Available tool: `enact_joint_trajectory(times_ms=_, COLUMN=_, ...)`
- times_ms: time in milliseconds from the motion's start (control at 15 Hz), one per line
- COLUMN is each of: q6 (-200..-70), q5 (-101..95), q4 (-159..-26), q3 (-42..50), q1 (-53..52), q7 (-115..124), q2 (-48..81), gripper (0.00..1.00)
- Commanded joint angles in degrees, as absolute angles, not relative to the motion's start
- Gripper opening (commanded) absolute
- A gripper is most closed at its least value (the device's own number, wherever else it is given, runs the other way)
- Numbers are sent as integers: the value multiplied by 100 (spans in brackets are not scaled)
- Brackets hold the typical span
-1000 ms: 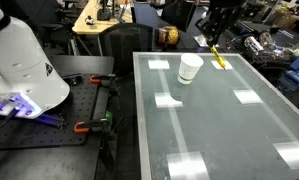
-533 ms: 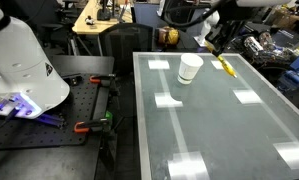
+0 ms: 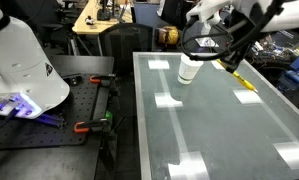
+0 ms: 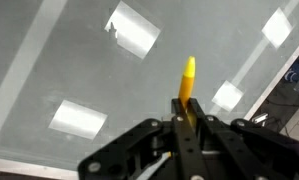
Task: Take the pen from the white cup and place it on the table
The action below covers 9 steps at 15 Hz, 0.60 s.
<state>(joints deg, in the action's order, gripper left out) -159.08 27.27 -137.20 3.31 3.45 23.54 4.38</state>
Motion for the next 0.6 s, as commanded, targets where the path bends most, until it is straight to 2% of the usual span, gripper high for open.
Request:
enact_joint_trajectory(times_ms=0, q6=-16822, q5=2824, q4=-13600, q3=322, q1=348, q7=2284, q2=948, gripper=2)
enact_joint_trajectory(times_ms=533, q6=-17578, q5=2236, q4=-13315, q3=785, q1=15, q7=2861, q2=2032, gripper=2)
